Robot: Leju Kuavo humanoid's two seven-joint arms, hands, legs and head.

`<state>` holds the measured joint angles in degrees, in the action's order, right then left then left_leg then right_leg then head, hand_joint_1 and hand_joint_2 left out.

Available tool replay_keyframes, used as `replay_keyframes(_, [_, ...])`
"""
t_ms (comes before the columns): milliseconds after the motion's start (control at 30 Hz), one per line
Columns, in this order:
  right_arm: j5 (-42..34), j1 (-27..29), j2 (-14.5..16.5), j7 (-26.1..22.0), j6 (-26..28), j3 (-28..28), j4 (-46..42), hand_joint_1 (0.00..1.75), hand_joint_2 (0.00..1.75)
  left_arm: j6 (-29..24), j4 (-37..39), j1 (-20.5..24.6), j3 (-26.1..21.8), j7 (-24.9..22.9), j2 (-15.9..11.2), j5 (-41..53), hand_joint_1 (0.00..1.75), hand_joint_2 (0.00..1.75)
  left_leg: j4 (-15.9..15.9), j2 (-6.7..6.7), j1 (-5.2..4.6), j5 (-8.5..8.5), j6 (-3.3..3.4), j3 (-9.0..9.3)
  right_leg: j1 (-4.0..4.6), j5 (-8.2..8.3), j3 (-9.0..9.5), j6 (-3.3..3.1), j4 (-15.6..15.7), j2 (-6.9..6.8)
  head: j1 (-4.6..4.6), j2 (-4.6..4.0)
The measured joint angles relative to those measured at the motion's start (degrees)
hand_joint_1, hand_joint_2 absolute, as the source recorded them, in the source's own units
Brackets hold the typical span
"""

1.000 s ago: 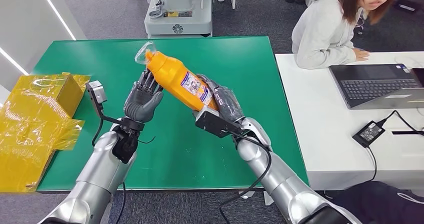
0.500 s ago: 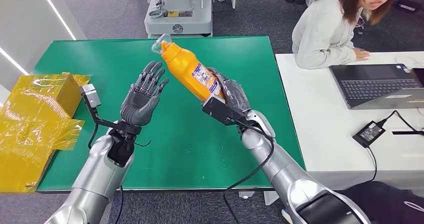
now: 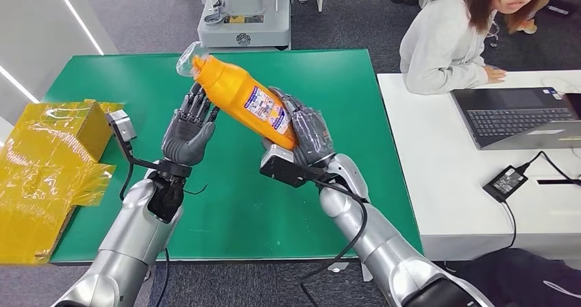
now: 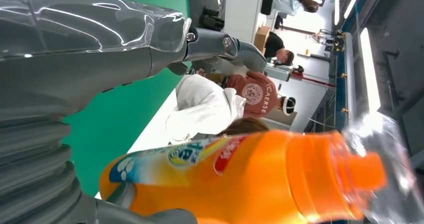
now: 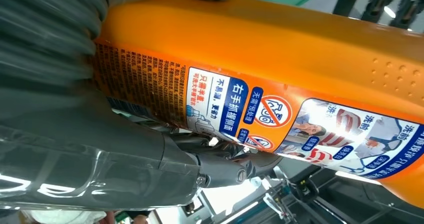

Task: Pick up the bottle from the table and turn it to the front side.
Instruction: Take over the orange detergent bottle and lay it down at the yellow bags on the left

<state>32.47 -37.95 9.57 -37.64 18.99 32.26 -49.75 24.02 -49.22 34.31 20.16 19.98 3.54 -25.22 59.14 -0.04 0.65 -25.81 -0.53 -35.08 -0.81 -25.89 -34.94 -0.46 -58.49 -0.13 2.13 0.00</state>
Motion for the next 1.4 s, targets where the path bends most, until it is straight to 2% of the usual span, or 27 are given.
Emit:
replay_keyframes(133, [1.6, 0.4, 0.1, 0.4, 1.0, 0.9, -0.9, 1.75, 1.75, -0.2, 0.6, 0.1, -0.4, 0.0, 0.0, 0.1, 0.00, 1.75, 0.0, 0.00, 0.00, 0.00, 0.00, 0.00, 0.00, 0.00, 0.01, 0.00, 0.0, 0.00, 0.01, 0.00])
replay_keyframes(233, [1.3, 0.0, 0.4, 1.3, -1.0, 1.8, 0.4, 1.75, 1.75, 0.3, 1.0, 0.1, -0.9, 0.1, -0.1, 0.2, 0.00, 1.75, 0.0, 0.01, 0.00, 0.00, 0.00, 0.00, -0.01, 0.00, 0.01, 0.00, 0.0, 0.00, 0.01, 0.00])
replay_keyframes(433, [-3.4, -3.0, 1.5, 2.7, -8.1, 2.4, 11.7, 1.75, 1.75, 2.9, 1.2, 0.0, -1.3, -0.7, -0.3, 0.2, 0.00, 1.75, 0.0, -0.02, 0.00, 0.01, 0.00, -0.01, 0.00, 0.00, 0.01, 0.00, 0.0, -0.03, 0.00, 0.00])
replay_keyframes(567, [-4.7, -4.9, 1.8, 2.0, -9.1, 2.2, 17.4, 1.75, 1.75, 3.6, 1.0, -0.3, -1.3, -2.1, -0.4, -0.1, 0.00, 1.75, 0.0, 0.00, 0.00, 0.01, 0.00, -0.01, -0.01, 0.01, 0.01, 0.00, 0.0, 0.00, 0.01, 0.00])
replay_keyframes(733, [-3.5, -6.2, 2.4, 1.6, -7.4, 2.0, 20.0, 1.75, 1.75, 4.4, 0.6, -0.3, -1.3, -3.2, -0.3, -1.7, 0.00, 1.75, 0.0, 0.00, 0.00, 0.00, 0.00, 0.00, 0.00, 0.00, 0.00, 0.00, 0.0, 0.00, 0.01, 0.00])
replay_keyframes(1000, [0.2, -6.5, 2.6, 1.4, -0.5, 2.0, 20.5, 1.75, 1.75, 5.0, 1.1, 0.5, -1.3, -3.5, 1.1, -1.8, 0.00, 1.75, 0.0, 0.00, 0.00, 0.00, 0.00, 0.00, -0.01, 0.01, 0.00, 0.00, 0.0, 0.00, 0.01, 0.00])
replay_keyframes(1200, [1.6, -6.5, 2.6, 1.0, 1.7, 2.0, 20.1, 1.75, 1.75, 1.8, 2.1, 1.2, -0.7, -1.2, 1.8, 2.1, 0.00, 1.75, 0.0, 0.00, 0.00, 0.00, 0.00, 0.00, -0.01, 0.01, 0.00, 0.00, 0.0, 0.01, 0.01, 0.00])
replay_keyframes(1400, [2.1, -6.4, 2.6, 1.6, 1.6, 2.0, 19.9, 1.75, 1.75, 0.7, 2.2, 1.2, -0.3, -0.2, 2.8, 4.6, 0.00, 1.75, 0.0, 0.00, 0.00, 0.00, 0.00, 0.00, -0.01, 0.01, 0.00, 0.00, 0.0, 0.00, 0.01, 0.00])
